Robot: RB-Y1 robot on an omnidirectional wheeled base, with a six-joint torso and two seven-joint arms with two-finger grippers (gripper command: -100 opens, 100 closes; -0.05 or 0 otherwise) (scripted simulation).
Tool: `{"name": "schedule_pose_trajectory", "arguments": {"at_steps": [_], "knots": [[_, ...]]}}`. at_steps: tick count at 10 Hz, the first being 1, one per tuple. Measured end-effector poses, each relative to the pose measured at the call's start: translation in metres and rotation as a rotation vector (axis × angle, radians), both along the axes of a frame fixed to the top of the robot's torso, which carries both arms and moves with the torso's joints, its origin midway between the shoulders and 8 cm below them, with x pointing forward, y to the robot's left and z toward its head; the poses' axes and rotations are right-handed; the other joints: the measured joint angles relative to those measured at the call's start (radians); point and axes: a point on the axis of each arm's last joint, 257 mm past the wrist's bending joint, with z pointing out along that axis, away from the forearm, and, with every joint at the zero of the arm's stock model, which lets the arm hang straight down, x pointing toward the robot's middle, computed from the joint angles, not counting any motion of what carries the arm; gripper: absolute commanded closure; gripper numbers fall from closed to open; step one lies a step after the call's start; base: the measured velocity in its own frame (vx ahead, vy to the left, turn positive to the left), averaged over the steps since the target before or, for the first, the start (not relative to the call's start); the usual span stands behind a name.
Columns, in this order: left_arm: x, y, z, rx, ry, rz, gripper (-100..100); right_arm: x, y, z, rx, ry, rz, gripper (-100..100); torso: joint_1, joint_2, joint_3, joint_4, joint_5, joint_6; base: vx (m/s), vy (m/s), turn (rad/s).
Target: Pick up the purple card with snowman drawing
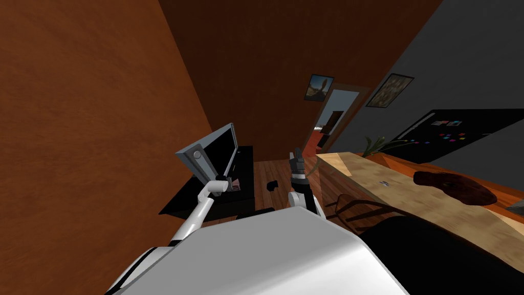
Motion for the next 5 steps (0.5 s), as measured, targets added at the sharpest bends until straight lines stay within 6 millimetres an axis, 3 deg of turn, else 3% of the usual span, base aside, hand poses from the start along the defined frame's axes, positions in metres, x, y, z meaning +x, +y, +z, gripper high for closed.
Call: {"name": "schedule_pose_trajectory", "arguments": {"at_steps": [1, 2, 3, 5], "knots": [[-0.0039, 0.0009, -0.0034, 0.000, 0.021, 0.002, -100, 0.0000, 0.0000, 0.0000, 0.000, 0.000, 0.000, 0, 0.001, 0.001, 0.000, 0.000, 0.000, 0.000, 0.000, 0.000, 0.000], [-0.0047, 0.0010, -0.0039, -0.001, 0.025, 0.003, 0, 0.0000, 0.0000, 0.0000, 0.000, 0.000, 0.000, 0, 0.002, 0.003, 0.002, 0.001, 0.000, 0.000, 0.000, 0.000, 0.000], [-0.0046, 0.0010, -0.0039, -0.001, 0.025, 0.003, -100, 0.0000, 0.0000, 0.0000, 0.000, 0.000, 0.000, 0, 0.002, 0.003, 0.002, 0.001, 0.000, 0.000, 0.000, 0.000, 0.000], [-0.0072, 0.0022, -0.0120, -0.001, 0.027, 0.005, -100, 0.0000, 0.0000, 0.0000, 0.000, 0.000, 0.000, 0, 0.002, 0.004, 0.002, 0.001, 0.001, 0.000, 0.000, 0.000, 0.000]]}}
